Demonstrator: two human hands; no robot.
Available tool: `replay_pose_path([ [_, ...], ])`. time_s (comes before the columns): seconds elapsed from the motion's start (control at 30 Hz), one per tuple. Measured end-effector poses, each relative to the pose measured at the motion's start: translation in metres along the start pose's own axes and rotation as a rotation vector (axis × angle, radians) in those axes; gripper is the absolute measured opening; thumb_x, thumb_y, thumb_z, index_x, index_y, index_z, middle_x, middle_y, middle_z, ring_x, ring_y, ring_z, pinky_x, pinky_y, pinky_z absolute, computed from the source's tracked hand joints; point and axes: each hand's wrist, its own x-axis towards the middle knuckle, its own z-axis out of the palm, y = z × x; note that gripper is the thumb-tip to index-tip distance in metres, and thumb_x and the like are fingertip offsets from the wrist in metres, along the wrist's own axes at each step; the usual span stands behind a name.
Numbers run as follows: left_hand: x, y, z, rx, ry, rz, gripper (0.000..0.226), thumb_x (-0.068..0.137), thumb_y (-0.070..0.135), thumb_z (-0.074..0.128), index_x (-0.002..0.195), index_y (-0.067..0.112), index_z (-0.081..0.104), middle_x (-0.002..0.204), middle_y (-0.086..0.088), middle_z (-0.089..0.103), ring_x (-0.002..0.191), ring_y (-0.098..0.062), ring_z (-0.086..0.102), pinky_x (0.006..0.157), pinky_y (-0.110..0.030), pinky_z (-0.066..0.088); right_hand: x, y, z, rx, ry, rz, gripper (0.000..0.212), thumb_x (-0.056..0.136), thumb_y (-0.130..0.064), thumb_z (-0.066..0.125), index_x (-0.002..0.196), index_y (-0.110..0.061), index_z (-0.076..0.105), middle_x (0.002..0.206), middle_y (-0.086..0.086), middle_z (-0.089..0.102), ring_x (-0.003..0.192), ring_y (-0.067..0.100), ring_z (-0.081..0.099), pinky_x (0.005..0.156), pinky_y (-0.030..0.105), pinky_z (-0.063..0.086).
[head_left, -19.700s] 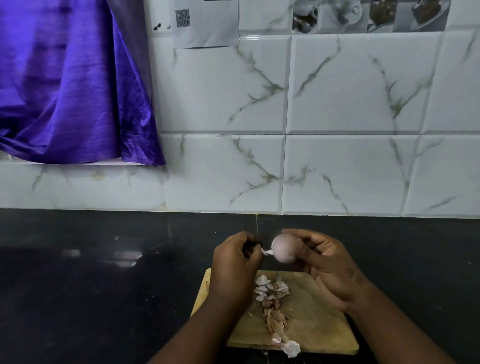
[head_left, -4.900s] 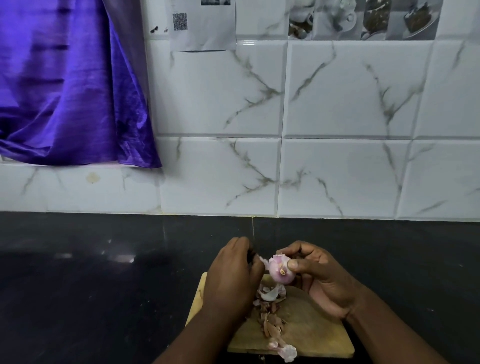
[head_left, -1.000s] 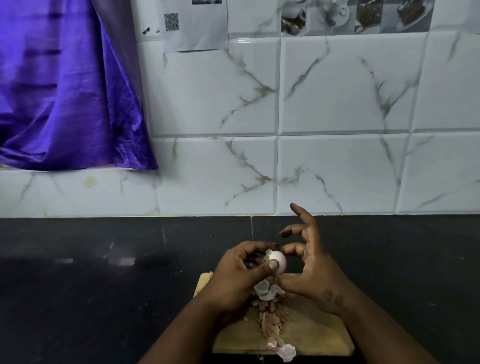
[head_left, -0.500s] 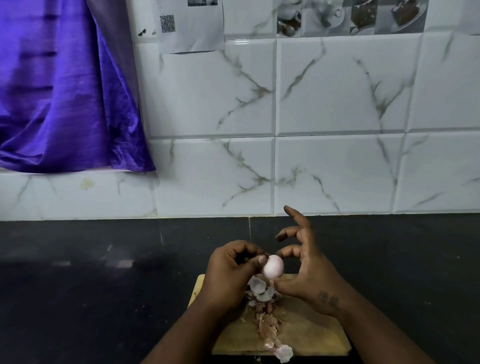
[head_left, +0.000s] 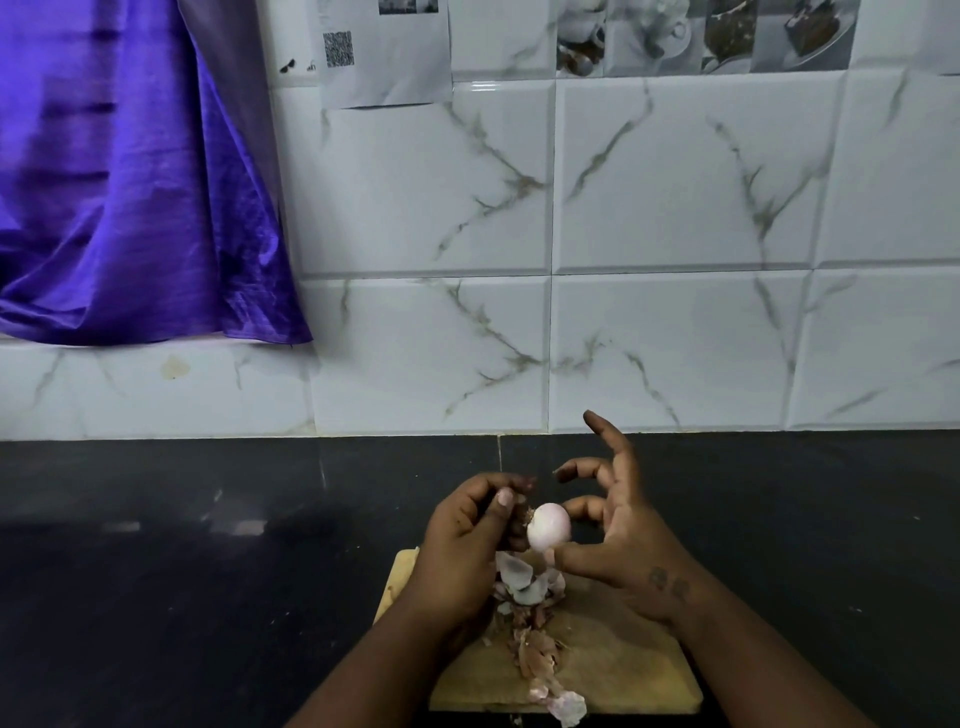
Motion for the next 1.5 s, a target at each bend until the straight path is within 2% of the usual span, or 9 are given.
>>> replay_pose_path([
  [0.1,0.000,0.000,-0.004,0.146,-0.059,0.046,0.026,0.106,0.006,0.055,0.115,0.017,0.077,0.112,-0.001,0.076,0.098,-0.016,0.074,0.080,-0.027,0.060,0.002,0.003,-0.005,0.008,0.006,0.024,0.128,0.061,-0.007,0.088,0.145,-0.067,0.014,0.133,0.003,0.051,0.100,0.021,0.073,0.089,0.040,0.061],
  [0.17,-0.002,0.002,-0.005,0.268,-0.099,0.070,0.026,0.101,0.003,0.063,0.112,0.020,0.079,0.111,0.004,0.078,0.104,-0.012,0.074,0.084,-0.026,0.060,0.002,0.003,-0.006,0.004,-0.016,0.030,0.127,0.062,-0.008,0.089,0.145,-0.067,0.013,0.132,0.003,0.051,0.099,0.021,0.073,0.089,0.039,0.060],
  [0.5,0.002,-0.005,-0.005,0.251,0.043,0.062,0.023,0.091,-0.005,0.073,0.081,0.015,0.079,0.084,-0.011,0.078,0.077,-0.021,0.073,0.069,-0.029,0.058,-0.001,-0.001,-0.003,-0.002,-0.024,0.046,0.126,0.065,-0.003,0.090,0.146,-0.064,0.016,0.130,0.002,0.054,0.099,0.022,0.074,0.088,0.045,0.062],
  [0.63,-0.001,-0.006,-0.004,0.419,0.092,0.105,0.029,0.093,-0.002,0.069,0.079,0.023,0.075,0.082,0.000,0.076,0.078,-0.012,0.070,0.066,-0.026,0.056,-0.001,0.000,0.003,-0.022,-0.007,0.046,0.123,0.066,-0.006,0.091,0.148,-0.058,0.017,0.127,0.001,0.059,0.099,0.018,0.074,0.084,0.033,0.061],
  [0.77,-0.005,-0.003,0.006,0.695,0.187,0.168,0.026,0.095,0.006,0.069,0.082,0.028,0.071,0.081,0.009,0.071,0.078,-0.004,0.066,0.062,-0.017,0.049,-0.001,-0.001,0.009,-0.075,0.021,0.050,0.118,0.058,-0.026,0.089,0.145,-0.061,0.016,0.119,-0.005,0.063,0.097,0.012,0.073,0.078,0.029,0.058],
  [0.93,-0.007,0.000,0.011,0.944,0.210,0.227,0.017,0.098,0.006,0.058,0.090,0.021,0.064,0.089,0.009,0.062,0.082,-0.010,0.057,0.069,-0.031,0.049,0.000,0.002,0.017,-0.152,0.068,0.048,0.114,0.060,-0.024,0.085,0.143,-0.062,0.016,0.105,-0.007,0.065,0.092,0.008,0.071,0.081,0.026,0.056],
  [1.03,-0.010,0.004,0.013,1.039,0.166,0.236,0.018,0.100,0.009,0.053,0.090,0.024,0.053,0.091,0.008,0.054,0.084,-0.013,0.051,0.069,-0.028,0.039,0.000,0.003,0.020,-0.191,0.095,0.057,0.113,0.060,-0.023,0.084,0.145,-0.057,0.017,0.099,-0.008,0.065,0.087,0.006,0.068,0.077,0.022,0.054],
  [1.27,-0.009,0.000,0.007,0.982,0.130,0.212,0.021,0.104,0.015,0.057,0.091,0.032,0.061,0.089,0.015,0.059,0.083,-0.004,0.056,0.064,-0.014,0.039,0.002,0.011,-0.005,-0.281,0.191,0.109,0.115,0.067,-0.012,0.089,0.150,-0.046,0.017,0.100,-0.007,0.064,0.094,0.007,0.067,0.076,0.018,0.049],
  [1.5,-0.010,-0.003,0.010,0.648,0.094,0.119,0.030,0.102,0.038,0.063,0.131,0.033,0.068,0.120,0.018,0.072,0.108,0.003,0.066,0.095,-0.028,0.059,-0.006,-0.006,0.017,-0.393,0.097,-0.078,0.100,0.077,-0.023,0.078,0.138,-0.069,0.014,0.106,-0.018,0.058,0.099,0.000,0.059,0.079,0.025,0.054],
])
